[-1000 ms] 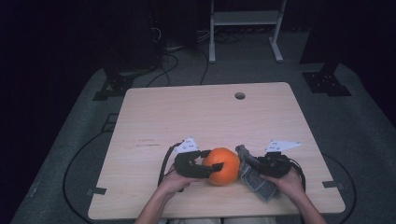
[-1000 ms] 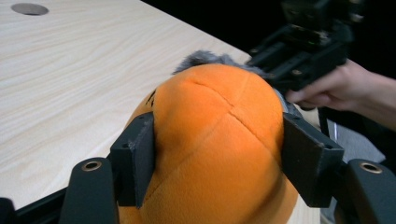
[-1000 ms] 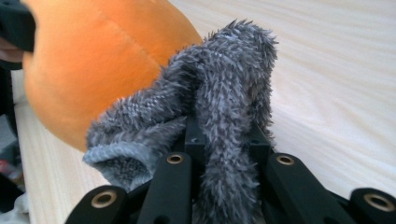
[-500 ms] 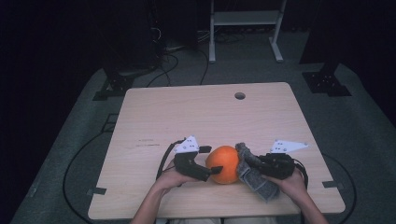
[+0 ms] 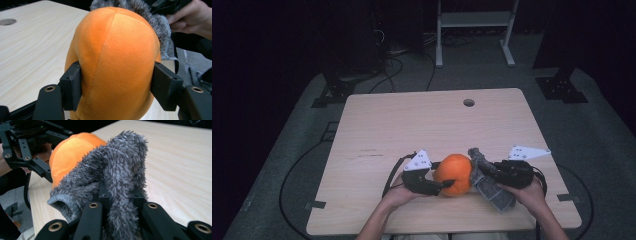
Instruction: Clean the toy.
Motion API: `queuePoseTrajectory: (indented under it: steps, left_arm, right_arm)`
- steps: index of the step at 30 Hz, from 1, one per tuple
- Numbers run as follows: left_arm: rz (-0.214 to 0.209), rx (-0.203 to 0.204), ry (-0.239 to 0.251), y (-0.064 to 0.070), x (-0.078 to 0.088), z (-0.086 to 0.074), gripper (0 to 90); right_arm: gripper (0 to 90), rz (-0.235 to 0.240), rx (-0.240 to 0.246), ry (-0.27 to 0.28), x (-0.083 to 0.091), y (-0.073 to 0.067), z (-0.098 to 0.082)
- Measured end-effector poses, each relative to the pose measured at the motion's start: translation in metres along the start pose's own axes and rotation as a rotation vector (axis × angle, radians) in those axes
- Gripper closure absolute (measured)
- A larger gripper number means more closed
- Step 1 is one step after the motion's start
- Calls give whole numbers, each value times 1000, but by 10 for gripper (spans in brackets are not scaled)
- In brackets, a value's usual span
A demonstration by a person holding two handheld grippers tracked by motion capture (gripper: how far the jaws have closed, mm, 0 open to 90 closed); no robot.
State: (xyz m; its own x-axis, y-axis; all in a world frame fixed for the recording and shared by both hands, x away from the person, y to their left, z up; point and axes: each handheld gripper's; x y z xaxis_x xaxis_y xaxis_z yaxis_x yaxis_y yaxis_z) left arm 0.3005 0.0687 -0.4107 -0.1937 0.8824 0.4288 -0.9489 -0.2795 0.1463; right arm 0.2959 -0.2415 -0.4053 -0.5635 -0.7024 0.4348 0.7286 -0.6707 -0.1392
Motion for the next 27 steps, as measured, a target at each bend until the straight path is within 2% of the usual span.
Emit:
queuePoseTrajectory:
  steps: [2,4,5,7,8,10,11,12,14,15,16,17,18,19,20,21,22,24,26,27]
  left_arm:
    - [33,10,-35,2,-7,0,330]
    - [24,23,-32,3,-16,-3,326]
    - [29,27,-25,5,-19,-3,326]
    - [49,3,-55,10,-26,-3,322]
    - [52,-2,-48,11,-28,-4,322]
    - [53,-16,-47,14,-30,-5,323]
    - [56,-39,-53,16,-31,-6,325]
    - [50,-35,-50,16,-30,-6,324]
    - [23,-44,-39,14,-28,-8,298]
    - [0,-46,-25,12,-26,-8,255]
    - [-4,-38,0,10,-24,-9,220]
    - [14,-32,7,7,-24,-8,194]
    - [26,-30,-6,5,-26,-8,150]
    - [12,-17,-7,3,-28,-9,129]
    - [-4,-16,-4,3,-30,-10,157]
    - [-5,-38,-7,5,-32,-11,218]
    - [11,-67,-11,8,-33,-11,259]
    - [18,-66,-9,9,-34,-11,334]
    - [-4,-69,-15,9,-35,-11,339]
    - [-3,-71,-15,9,-35,-11,340]
  right_arm:
    - [766,25,33,19,4,-8,6]
    - [767,39,107,2,2,-22,14]
    - [766,34,144,-9,0,-29,17]
    - [766,6,215,-24,-5,-42,23]
    - [766,-3,239,-29,-6,-45,26]
    - [766,-26,247,-17,-8,-42,29]
    - [765,-46,246,-23,-8,-38,30]
    - [765,-59,239,-23,-8,-34,29]
    - [765,-69,205,-16,-7,-25,24]
    - [766,-74,197,-18,-5,-22,20]
    - [768,-76,186,-17,-3,-20,16]
    - [767,-80,178,-15,-1,-18,13]
    - [767,-78,164,-10,1,-16,10]
    - [767,-72,154,-10,2,-14,8]
    - [767,-69,155,-8,3,-13,7]
    - [767,-75,160,-13,4,-13,7]
    - [767,-77,167,-20,5,-14,8]
    - [768,-80,170,-28,6,-14,8]
    - [773,-113,246,-44,12,-24,8]
    - [774,-103,283,-53,13,-29,10]
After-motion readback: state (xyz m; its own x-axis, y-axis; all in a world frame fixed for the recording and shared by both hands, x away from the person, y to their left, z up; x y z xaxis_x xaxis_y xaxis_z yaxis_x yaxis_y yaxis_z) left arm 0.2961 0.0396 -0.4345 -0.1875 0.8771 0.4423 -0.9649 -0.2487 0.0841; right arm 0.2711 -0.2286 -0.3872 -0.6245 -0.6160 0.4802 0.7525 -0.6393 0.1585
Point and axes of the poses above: each handheld gripper's, and its own axes: x roughly backward along the jaws, z roughly out of its top, y roughly to its right, and after that the axes turned 8 degrees about -z, right-handed
